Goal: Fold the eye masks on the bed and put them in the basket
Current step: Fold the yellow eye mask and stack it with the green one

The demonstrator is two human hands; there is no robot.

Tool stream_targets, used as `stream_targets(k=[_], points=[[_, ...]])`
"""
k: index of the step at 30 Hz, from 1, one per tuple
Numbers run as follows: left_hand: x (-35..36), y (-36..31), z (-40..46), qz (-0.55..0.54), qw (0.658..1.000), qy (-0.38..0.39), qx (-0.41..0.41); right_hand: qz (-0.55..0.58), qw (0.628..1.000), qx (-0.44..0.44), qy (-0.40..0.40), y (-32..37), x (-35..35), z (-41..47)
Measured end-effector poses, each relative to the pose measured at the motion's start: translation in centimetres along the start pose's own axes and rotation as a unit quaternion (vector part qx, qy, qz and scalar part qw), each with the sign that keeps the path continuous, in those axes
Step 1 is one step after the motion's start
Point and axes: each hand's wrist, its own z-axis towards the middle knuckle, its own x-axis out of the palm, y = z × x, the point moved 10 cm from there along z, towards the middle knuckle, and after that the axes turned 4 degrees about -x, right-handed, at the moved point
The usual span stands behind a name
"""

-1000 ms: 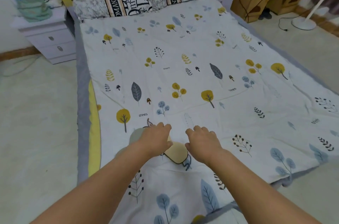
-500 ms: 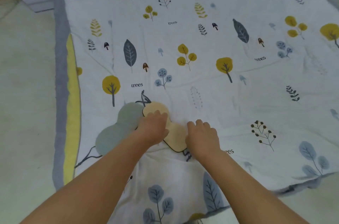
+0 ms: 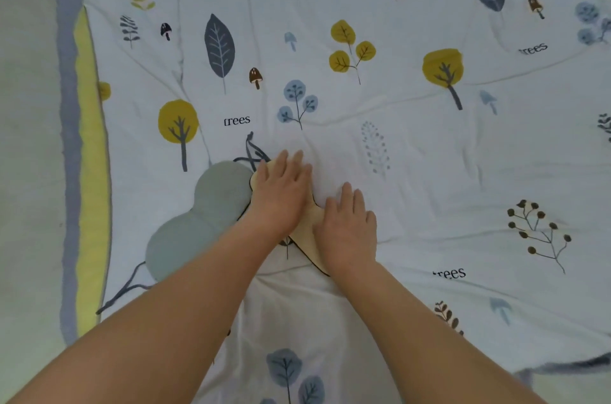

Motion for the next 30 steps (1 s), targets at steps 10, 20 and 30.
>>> stream_targets(k=[10,20,30], points=[[-4.7,-1.5,1.8,-0.147,0.987,-0.049,-0.036,0.024,0.995,0.041,-0.086,-4.9,-6.1,1.5],[-3.1,-2.8,2.5,-0.318,0.942,-0.028,-0.105,0.166,0.966,0.186,-0.071,-14.3,-8.2,2.0],[-3.6,-3.5,1.8,-0.612,0.785,0.006,-0.091,0.483,0.856,0.083,-0.164,-8.4,-9.1,0.1]])
